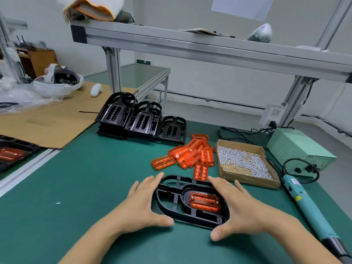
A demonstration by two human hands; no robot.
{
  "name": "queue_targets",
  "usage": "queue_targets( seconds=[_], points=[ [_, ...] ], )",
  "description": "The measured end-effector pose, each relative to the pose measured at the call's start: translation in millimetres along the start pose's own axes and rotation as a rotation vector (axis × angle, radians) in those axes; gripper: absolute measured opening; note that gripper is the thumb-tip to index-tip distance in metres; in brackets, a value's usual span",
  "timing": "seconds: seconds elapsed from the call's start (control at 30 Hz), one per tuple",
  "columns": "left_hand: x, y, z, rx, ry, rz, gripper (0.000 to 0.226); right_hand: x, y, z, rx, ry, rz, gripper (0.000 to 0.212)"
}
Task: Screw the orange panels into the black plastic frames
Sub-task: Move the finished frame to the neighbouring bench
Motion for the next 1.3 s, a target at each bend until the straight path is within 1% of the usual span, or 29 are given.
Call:
queue_targets(
  seconds=[0.1,0.23,0.37,0.43,0.63,0.87,0.97,1.0,1.03,1.1,1.13,1.2,1.3],
  points=[
    [0,-4,-1,-0.025,0.045,0.001,0.107,3,-2,-1,-0.018,0.038,-0.011,0.137],
    [-4,-9,-6,-0.087,0.061,-0.002,0.105,6,-9,-7,-0.016,0.127,-0.043,0.133],
    [-14,-20,-22,-0.305,0.114,0.059,0.103,17,-27,-18,0.027,0.180,-0.078,0.133],
    [-23,-30,-33,-0.362,0.160,0.053,0.100,26,-41,-25,0.028,0.206,-0.110,0.132],
    [-57,-61,-64,-0.434,0.386,0.006,0.089,63,-92,-40,0.055,0.258,-0.204,0.127],
    [-98,-88,-87,-0.739,0.735,-0.004,0.074,110,-166,-47,0.122,0.305,-0.312,0.128],
    [-112,-94,-97,-0.826,0.816,0.020,0.056,128,-203,-42,0.136,0.315,-0.344,0.127],
    [-117,-96,-99,-0.857,0.861,0.018,0.057,133,-216,-40,0.138,0.315,-0.353,0.126],
    [-124,-100,-102,-0.892,0.922,0.014,0.065,138,-229,-37,0.139,0.312,-0.361,0.125],
    [-135,-112,-106,-0.956,1.045,-0.020,0.091,146,-254,-30,0.140,0.303,-0.375,0.124],
    [-141,-119,-108,-0.972,1.104,-0.041,0.097,150,-267,-27,0.141,0.296,-0.384,0.124],
    [-151,-131,-111,-0.987,1.218,-0.056,0.101,156,-294,-21,0.146,0.291,-0.399,0.121],
    [-167,-147,-116,-0.978,1.345,-0.073,0.096,164,-332,-13,0.162,0.330,-0.424,0.108]
  ],
)
Point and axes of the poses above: each hand's wrist, its own x-axis towards the middle knuckle, its own z-axis out of the palm, y = z × x, the point moved 5 cm from there along x, towards the middle knuckle, and after that the axes turned 13 degrees about -y, right-handed, at the moved point
